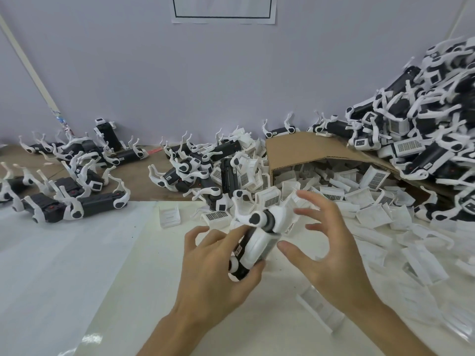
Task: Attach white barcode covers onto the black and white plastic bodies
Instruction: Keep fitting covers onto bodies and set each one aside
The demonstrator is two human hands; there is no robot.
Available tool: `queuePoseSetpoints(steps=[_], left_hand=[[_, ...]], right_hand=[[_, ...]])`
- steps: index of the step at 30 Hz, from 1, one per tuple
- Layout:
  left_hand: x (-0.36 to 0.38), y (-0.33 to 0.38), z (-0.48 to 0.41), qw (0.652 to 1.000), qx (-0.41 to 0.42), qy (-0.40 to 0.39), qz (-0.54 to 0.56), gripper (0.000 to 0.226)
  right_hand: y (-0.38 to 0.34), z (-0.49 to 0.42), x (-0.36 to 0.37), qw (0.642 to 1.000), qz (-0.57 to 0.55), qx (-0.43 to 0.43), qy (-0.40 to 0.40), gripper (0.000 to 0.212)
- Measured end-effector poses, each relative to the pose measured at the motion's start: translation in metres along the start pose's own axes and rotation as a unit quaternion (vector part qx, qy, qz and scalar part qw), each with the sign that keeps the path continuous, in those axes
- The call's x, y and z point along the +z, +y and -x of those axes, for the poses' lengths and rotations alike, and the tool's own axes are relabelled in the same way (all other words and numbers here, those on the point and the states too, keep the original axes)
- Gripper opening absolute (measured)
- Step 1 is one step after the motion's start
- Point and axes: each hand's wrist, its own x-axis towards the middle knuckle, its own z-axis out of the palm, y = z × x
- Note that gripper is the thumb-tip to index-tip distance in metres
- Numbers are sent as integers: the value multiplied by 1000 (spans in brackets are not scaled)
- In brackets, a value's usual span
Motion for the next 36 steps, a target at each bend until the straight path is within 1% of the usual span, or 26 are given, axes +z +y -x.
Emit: queuePoseSetpoints(steps=[2, 3, 6, 9, 11, 14, 17, 19, 21, 22, 24, 25, 27, 29, 30, 31, 33, 34, 35, 36], left_hand=[[-3, -2, 1, 999, 30, -19, -10, 42], [-4, -3, 2, 999, 36, -24, -11, 42], [-5, -5, 0, 998, 46, -37, -18, 43], [-7, -10, -6, 995, 75, -51, -43, 48], [-5, -12, -6, 993, 88, -57, -58, 51], [-3, -14, -5, 993, 85, -53, -56, 53], [-4, -17, -4, 992, 100, -39, -68, 49], [-4, -17, -4, 991, 107, -33, -66, 49], [-5, -16, -4, 992, 105, -28, -58, 51], [-5, -14, -4, 993, 100, -23, -53, 50], [-7, -12, -5, 996, 79, 9, -33, 39], [-9, -12, -6, 997, 62, 32, -19, 35], [-13, -15, -8, 996, 27, 82, 4, 33], [-17, -19, -9, 992, 0, 125, 3, 30], [-17, -21, -10, 990, -15, 142, 0, 29], [-17, -22, -11, 988, -33, 152, -1, 29], [-15, -24, -12, 985, -70, 158, 4, 31], [-14, -23, -12, 984, -85, 159, 9, 31], [-13, -23, -13, 983, -94, 159, 12, 32], [-12, -22, -14, 982, -100, 160, 14, 32]], right_hand=[[1, -1, -2, 998, 10, -28, -63, 55], [2, -1, -2, 996, 9, -38, -75, 48], [2, 0, -1, 996, 13, -61, -57, 39], [4, 2, 2, 996, 22, -80, -44, 39], [5, 4, 6, 995, 27, -85, -51, 38], [7, 4, 5, 994, 28, -65, -87, 39], [8, 2, 0, 990, 25, -48, -129, 43], [8, 1, -2, 992, 7, -32, -120, 41], [5, -1, -4, 993, -45, 0, -105, 37], [4, -2, -6, 991, -80, 22, -102, 33], [3, -7, -9, 982, -148, 80, -84, 24], [4, -8, -11, 973, -184, 112, -79, 23], [7, -12, -14, 954, -232, 168, -95, 30], [13, -14, -17, 937, -245, 203, -142, 38], [17, -16, -19, 928, -252, 216, -170, 37], [18, -18, -20, 921, -253, 224, -195, 34], [18, -30, -28, 917, -220, 244, -225, 25], [17, -42, -33, 921, -199, 245, -228, 20], [17, -58, -43, 928, -188, 245, -207, 16], [17, -78, -57, 940, -174, 249, -156, 11]])
